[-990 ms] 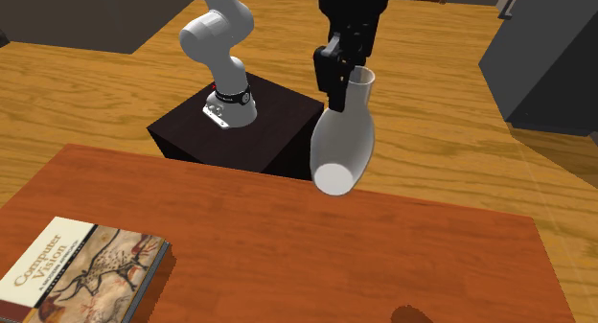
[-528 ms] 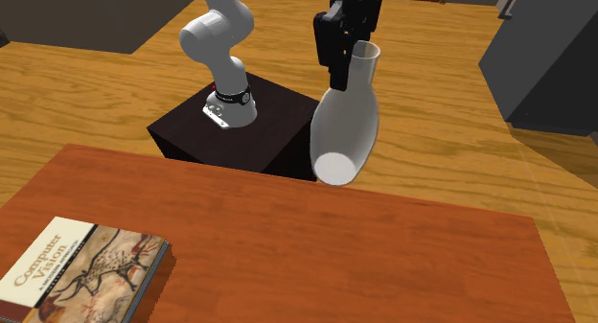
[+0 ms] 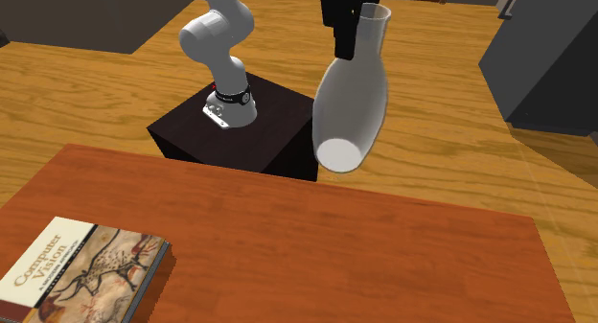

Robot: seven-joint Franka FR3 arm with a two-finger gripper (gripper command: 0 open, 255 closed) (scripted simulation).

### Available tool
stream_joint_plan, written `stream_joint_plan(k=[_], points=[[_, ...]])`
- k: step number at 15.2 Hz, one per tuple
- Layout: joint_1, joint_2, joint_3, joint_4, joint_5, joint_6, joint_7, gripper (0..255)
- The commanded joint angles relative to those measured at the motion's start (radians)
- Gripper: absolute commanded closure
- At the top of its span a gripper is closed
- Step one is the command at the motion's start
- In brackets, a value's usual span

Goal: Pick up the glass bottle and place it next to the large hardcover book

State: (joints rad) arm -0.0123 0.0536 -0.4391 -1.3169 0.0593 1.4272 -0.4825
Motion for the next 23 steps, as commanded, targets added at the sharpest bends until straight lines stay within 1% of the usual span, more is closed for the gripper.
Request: stream_joint_plan(k=[1,7,8,11,15,19,23], points=[[-0.005,0.017,-0.004,0.046,0.008,-0.031,-0.005,255],[-0.033,0.096,-0.017,0.235,0.050,-0.149,-0.021,255],[-0.036,0.102,-0.018,0.250,0.053,-0.158,-0.023,255],[-0.030,-0.014,-0.026,0.108,0.000,-0.123,-0.050,255],[-0.042,-0.142,-0.037,-0.029,-0.059,-0.101,-0.090,255],[-0.065,-0.249,-0.052,-0.129,-0.110,-0.097,-0.137,255],[-0.094,-0.339,-0.074,-0.200,-0.156,-0.104,-0.192,255]])
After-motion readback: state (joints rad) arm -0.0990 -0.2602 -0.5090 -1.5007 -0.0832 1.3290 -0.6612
